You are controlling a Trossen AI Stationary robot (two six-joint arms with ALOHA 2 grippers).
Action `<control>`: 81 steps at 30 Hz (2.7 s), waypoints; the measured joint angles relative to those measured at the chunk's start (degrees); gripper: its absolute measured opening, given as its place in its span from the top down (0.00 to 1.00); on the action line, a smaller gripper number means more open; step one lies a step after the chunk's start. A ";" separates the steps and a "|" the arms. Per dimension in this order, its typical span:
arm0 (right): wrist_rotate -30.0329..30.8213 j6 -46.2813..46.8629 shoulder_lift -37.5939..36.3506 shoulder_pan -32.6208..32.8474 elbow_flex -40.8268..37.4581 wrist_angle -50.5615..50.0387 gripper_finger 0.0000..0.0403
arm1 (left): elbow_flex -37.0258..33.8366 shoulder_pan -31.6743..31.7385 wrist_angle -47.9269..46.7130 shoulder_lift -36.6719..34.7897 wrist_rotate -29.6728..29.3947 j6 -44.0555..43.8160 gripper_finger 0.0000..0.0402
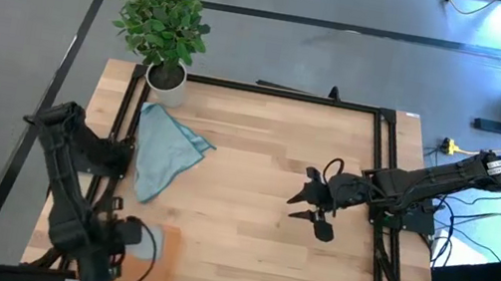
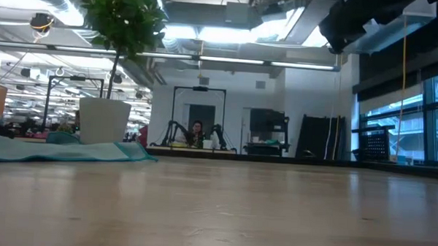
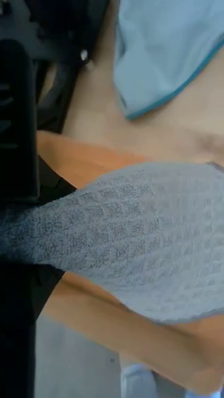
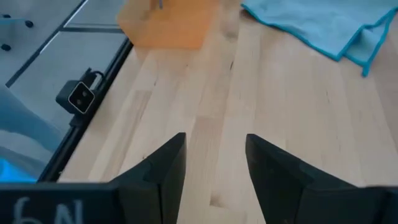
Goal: Roll microfiber towels into tight, uniform cylinder then place into a basket
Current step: Put the rolled gray microfiber towel into the orange bin
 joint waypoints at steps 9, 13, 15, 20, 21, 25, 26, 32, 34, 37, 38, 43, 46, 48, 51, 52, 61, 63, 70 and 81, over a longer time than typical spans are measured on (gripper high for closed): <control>1.08 1.50 0.00 -0.02 0.00 1.42 0.58 | -11.42 -2.89 16.74 0.02 -0.81 -0.09 0.90; 2.82 1.55 0.00 -0.02 0.00 1.41 0.58 | -16.80 -2.22 20.36 0.04 -1.25 1.42 0.90; 2.86 1.58 0.00 -0.02 0.00 1.36 0.58 | -19.50 -1.67 22.84 0.07 -1.19 1.71 0.90; 2.86 1.64 0.00 -0.02 0.00 1.36 0.58 | -24.82 0.05 28.15 0.09 -4.66 0.82 0.90; 2.86 1.68 0.00 -0.02 0.00 1.36 0.58 | -25.48 0.44 28.58 0.09 -4.86 0.46 0.90; 2.91 1.65 0.00 -0.02 0.00 1.36 0.58 | -27.90 1.41 28.39 0.09 -4.87 0.33 0.90; 2.91 1.73 0.00 -0.02 0.00 1.34 0.58 | -28.37 1.61 28.54 0.09 -4.82 0.32 0.90; 1.13 2.96 0.00 -0.02 0.00 1.32 0.58 | -30.69 2.00 30.02 0.09 -4.77 0.34 0.90; -1.06 2.86 0.00 -0.01 0.00 1.32 0.58 | -31.26 2.00 30.54 0.09 -4.77 0.34 0.90; -4.38 2.84 0.00 0.00 0.00 1.32 0.58 | -31.76 2.00 30.91 0.09 -4.77 0.34 0.90; -4.97 2.84 0.00 0.00 0.00 1.30 0.58 | -31.94 2.00 30.97 0.09 -4.77 0.34 0.90; -5.00 3.11 0.00 0.00 0.00 1.30 0.58 | -32.76 2.07 30.81 0.09 -4.69 0.31 0.90; -4.72 3.19 0.00 0.00 0.00 1.30 0.58 | -32.82 2.07 30.83 0.09 -4.69 0.31 0.90; -4.72 3.21 0.00 0.00 0.00 1.30 0.58 | -32.82 2.07 30.89 0.09 -4.68 0.28 0.88; -4.72 3.26 0.00 0.00 0.00 1.31 0.58 | -32.82 2.07 31.01 0.09 -4.64 0.22 0.83; -4.72 3.27 0.00 0.00 0.00 1.32 0.58 | -32.82 2.07 31.01 0.09 -4.62 0.21 0.81; -4.70 3.32 0.00 0.00 0.00 1.32 0.58 | -32.82 2.07 31.01 0.09 -4.58 0.23 0.69; -4.70 3.32 0.00 0.00 0.00 1.32 0.58 | -32.82 2.07 31.01 0.09 -3.56 0.25 0.68; -4.68 3.33 0.00 0.00 0.00 1.32 0.58 | -32.82 2.05 31.14 0.09 2.51 -1.54 0.68; -4.66 3.47 0.00 -0.02 0.00 1.34 0.58 | -32.82 2.70 31.01 0.07 2.53 1.42 0.71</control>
